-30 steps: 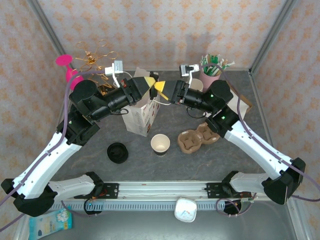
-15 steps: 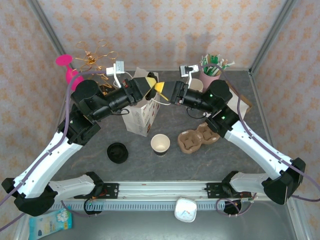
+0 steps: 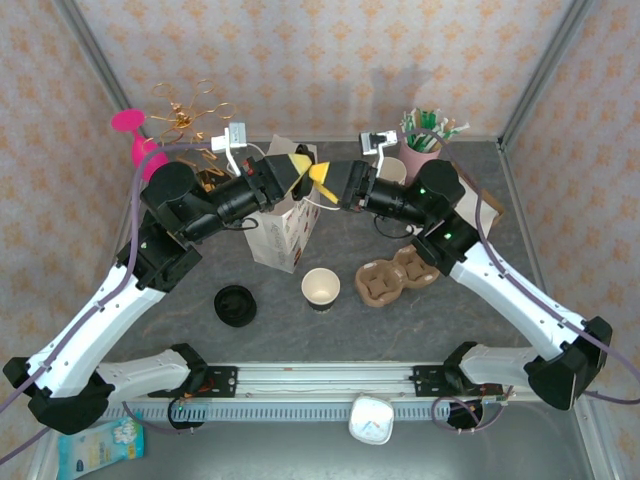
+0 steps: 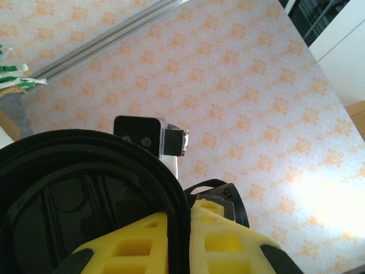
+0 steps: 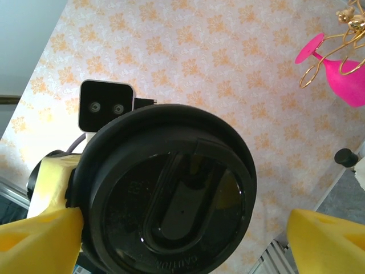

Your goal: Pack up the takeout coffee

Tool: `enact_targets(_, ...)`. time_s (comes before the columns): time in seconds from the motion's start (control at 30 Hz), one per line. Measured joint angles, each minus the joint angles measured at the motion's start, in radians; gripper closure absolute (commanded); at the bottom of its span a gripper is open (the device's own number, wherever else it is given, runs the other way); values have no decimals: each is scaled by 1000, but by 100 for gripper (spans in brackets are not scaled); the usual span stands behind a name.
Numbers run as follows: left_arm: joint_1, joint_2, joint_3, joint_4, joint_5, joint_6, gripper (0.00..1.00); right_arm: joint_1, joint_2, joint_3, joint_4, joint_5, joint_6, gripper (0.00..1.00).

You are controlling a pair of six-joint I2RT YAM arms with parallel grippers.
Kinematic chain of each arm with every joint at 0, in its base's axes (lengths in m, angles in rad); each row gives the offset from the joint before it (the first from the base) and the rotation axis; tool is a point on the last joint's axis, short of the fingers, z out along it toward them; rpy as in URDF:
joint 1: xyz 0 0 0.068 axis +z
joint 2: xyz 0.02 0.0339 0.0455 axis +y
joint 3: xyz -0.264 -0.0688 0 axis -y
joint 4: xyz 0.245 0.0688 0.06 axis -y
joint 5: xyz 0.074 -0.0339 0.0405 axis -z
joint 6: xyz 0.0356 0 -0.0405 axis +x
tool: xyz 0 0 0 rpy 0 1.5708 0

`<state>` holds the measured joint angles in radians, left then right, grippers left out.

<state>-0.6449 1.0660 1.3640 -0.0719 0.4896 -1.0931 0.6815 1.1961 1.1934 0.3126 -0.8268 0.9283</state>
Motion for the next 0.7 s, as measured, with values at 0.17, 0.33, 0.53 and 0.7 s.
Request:
enact_targets(0.17, 7, -4, -20, 45, -3, -26, 87, 0, -27, 0, 18, -5, 38, 2)
enact_targets(0.33, 11, -4, -37, 110, -9, -64, 87, 0, -39, 4, 50, -12, 80, 0)
enact_targets(0.53, 11, -3, -64, 234, -7, -142, 88, -5, -35, 14, 74, -13, 131, 0)
enact_targets(0.7, 11, 3, -66, 290, -3, -182, 88, -10, -17, 49, 60, -12, 144, 0)
